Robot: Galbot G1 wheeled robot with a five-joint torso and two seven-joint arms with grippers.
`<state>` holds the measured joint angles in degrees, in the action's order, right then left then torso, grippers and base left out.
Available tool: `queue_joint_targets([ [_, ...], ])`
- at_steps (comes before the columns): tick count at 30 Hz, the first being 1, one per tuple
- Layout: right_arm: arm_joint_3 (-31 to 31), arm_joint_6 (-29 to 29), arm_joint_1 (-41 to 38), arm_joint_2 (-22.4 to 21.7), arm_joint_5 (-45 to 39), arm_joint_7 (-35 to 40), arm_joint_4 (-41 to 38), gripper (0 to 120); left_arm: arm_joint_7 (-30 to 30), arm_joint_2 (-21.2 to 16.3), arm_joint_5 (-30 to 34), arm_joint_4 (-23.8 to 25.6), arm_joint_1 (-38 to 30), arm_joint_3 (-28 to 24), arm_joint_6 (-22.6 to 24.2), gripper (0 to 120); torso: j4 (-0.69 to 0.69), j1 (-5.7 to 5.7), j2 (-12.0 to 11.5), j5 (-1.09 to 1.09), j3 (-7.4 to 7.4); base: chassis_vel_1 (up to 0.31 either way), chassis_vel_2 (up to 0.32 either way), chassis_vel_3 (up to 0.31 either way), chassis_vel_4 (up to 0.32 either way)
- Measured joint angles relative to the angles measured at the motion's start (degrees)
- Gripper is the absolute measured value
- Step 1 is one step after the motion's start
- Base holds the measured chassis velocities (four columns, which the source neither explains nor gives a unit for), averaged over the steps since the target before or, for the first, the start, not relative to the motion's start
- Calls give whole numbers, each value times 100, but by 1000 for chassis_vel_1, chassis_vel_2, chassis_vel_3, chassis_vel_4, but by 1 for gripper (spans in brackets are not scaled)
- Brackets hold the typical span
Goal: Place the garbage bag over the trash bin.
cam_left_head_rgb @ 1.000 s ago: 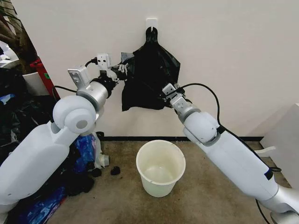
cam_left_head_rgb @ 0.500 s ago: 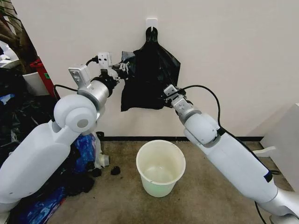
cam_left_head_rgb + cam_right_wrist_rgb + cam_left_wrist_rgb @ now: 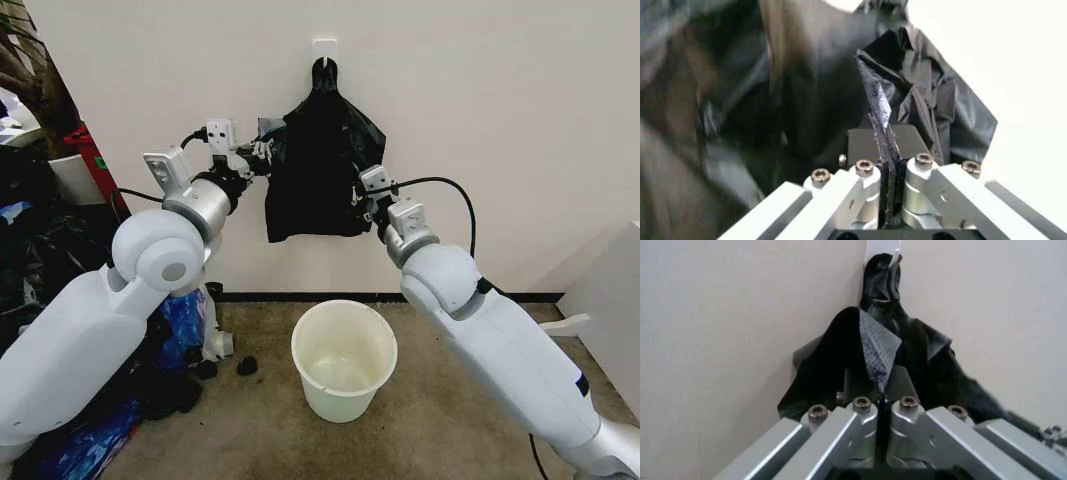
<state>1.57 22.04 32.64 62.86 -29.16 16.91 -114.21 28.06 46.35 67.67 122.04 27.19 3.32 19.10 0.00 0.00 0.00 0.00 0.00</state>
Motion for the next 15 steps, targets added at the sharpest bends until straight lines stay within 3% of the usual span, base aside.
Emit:
queue_joint_targets([
  [5, -278, -660, 158, 55, -1028, 242, -94, 0, -24, -67, 14, 63, 147, 78, -72, 0, 0, 0, 0, 0, 0, 0, 0, 0, 0],
  [15, -934, -965, 1074, 49, -1876, 250, -523, 0, -7, -137, 15, 281, 558, 232, -107, 0, 0, 0, 0, 1, 0, 0, 0, 0, 0],
])
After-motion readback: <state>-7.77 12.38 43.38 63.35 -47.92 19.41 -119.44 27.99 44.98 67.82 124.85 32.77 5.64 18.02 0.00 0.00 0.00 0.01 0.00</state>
